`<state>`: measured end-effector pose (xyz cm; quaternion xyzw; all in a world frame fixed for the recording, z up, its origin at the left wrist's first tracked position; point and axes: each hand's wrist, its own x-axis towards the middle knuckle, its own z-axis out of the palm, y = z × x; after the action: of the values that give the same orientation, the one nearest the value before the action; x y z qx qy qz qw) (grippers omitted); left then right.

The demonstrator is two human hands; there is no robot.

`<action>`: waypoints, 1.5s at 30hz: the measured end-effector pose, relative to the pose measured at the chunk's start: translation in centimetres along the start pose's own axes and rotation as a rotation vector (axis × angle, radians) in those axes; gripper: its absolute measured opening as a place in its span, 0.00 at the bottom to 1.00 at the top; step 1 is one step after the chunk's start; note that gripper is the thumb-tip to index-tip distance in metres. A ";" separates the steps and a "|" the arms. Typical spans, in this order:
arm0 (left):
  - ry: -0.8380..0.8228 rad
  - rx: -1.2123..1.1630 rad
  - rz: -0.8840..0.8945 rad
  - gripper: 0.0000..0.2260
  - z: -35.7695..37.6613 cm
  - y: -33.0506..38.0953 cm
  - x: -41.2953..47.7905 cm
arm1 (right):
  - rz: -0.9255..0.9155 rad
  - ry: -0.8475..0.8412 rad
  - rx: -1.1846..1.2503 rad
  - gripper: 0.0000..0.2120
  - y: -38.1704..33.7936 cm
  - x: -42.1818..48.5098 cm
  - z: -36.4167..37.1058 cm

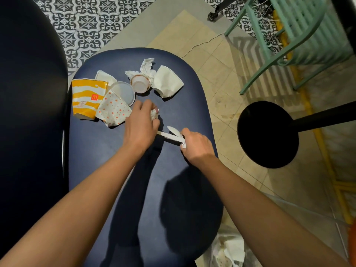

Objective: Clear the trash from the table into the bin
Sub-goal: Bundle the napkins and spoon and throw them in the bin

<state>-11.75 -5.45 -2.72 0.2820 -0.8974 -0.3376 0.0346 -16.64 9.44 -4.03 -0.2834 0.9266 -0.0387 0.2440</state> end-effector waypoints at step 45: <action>-0.642 -0.254 0.048 0.06 18.6 6.7 -35.4 | 0.581 0.017 0.398 0.15 16.5 -32.3 15.5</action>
<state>10.03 28.31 -8.32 0.1337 -0.8197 -0.5172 -0.2067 5.62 41.89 -7.23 0.0455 0.9449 -0.1497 0.2875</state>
